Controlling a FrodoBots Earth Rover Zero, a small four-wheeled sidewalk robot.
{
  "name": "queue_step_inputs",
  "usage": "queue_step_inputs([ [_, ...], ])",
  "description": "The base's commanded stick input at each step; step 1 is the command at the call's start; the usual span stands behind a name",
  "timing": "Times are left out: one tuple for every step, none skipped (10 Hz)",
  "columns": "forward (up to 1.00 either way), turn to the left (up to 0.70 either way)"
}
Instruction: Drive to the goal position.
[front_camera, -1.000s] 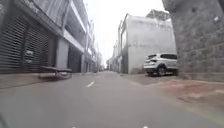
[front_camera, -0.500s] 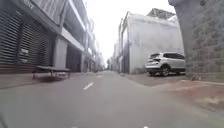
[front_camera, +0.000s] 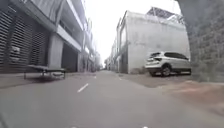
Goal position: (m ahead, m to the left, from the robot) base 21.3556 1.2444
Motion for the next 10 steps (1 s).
queue_step_inputs([
  [0.85,0.00],
  [0.85,0.00],
  [0.85,0.00],
  [0.85,0.00],
  [0.85,0.00],
  [0.85,0.00],
  [0.85,-0.24],
  [0.85,-0.34],
  [0.85,-0.34],
  [0.85,-0.30],
])
